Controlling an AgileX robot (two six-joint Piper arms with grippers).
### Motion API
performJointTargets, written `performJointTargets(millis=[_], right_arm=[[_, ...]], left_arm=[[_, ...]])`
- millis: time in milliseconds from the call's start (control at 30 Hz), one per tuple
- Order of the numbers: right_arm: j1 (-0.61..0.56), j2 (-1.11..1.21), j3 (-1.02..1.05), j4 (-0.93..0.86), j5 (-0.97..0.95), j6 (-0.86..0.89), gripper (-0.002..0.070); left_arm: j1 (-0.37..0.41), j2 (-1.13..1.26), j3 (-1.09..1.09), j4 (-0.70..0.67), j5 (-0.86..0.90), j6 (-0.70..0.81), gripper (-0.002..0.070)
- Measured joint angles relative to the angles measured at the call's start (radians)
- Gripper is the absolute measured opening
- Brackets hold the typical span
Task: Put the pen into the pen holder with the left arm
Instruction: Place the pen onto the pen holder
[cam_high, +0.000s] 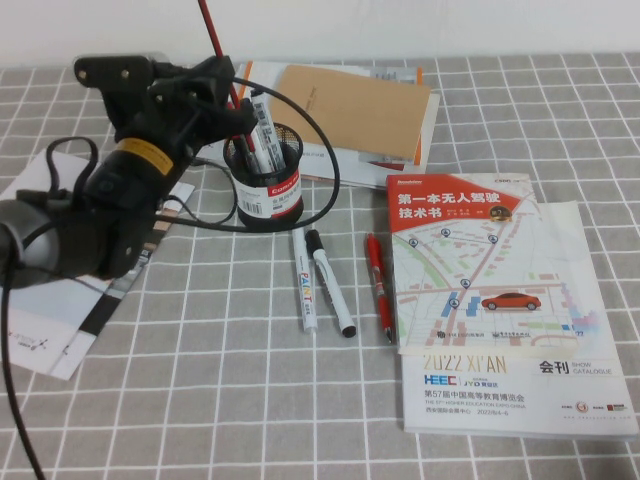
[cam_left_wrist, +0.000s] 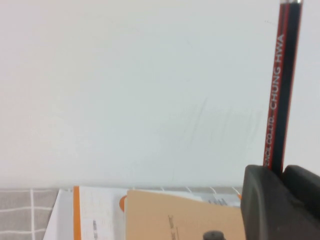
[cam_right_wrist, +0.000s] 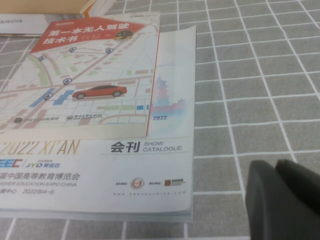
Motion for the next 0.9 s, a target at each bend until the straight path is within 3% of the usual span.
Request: performJointTargets(millis=[900], right_arm=[[0.0,0.0,0.0,0.0,0.0,0.0,-0.0013]], left_arm=[[0.0,0.161,-0.09,0.004,-0.001,0.001,0.0022]])
